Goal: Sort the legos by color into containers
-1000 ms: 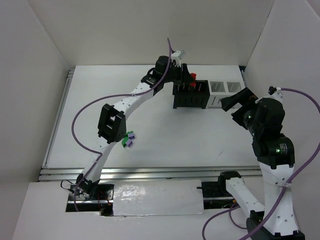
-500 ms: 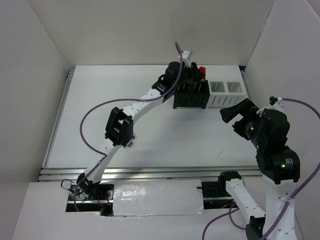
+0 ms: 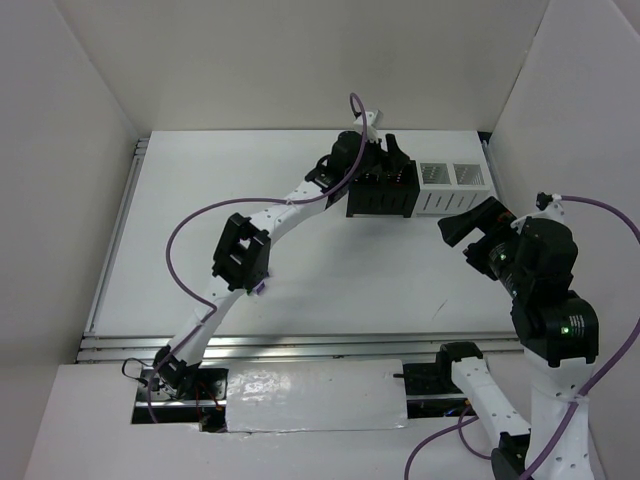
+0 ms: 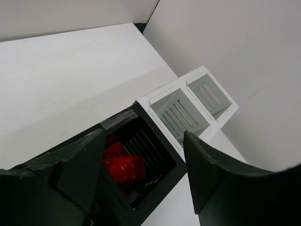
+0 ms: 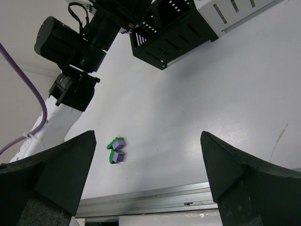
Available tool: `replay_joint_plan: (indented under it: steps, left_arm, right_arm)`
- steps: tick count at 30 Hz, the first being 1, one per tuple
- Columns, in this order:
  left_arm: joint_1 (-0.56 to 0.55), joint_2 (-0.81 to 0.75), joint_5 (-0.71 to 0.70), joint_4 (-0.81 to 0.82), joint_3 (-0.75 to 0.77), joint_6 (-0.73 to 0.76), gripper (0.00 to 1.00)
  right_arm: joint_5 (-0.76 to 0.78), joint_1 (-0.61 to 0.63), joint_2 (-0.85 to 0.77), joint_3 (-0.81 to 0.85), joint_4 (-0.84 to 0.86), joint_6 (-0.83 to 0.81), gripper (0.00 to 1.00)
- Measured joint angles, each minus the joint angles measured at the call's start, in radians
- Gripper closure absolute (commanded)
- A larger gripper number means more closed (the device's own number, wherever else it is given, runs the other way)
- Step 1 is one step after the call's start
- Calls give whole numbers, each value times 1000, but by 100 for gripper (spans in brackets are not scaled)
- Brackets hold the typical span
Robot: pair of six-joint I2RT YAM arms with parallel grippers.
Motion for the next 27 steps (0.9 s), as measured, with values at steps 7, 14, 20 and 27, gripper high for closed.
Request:
replay_joint_plan:
  steps: [7, 14, 20, 27]
  left_arm:
    - [2, -44, -8, -4, -71, 6, 1]
    - [30, -364, -152, -242, -274, 20, 0]
    - [182, -843, -364, -491, -571, -44, 0]
    - [256, -1137, -470, -754, -974, -154, 2]
  right_arm:
    - [-3, 0, 2, -16, 10, -7, 1]
    - [-34, 3, 63, -92, 65, -8, 0]
    - [-8, 106, 230, -98, 114, -35, 0]
    - [80, 417, 518, -59, 176, -57, 0]
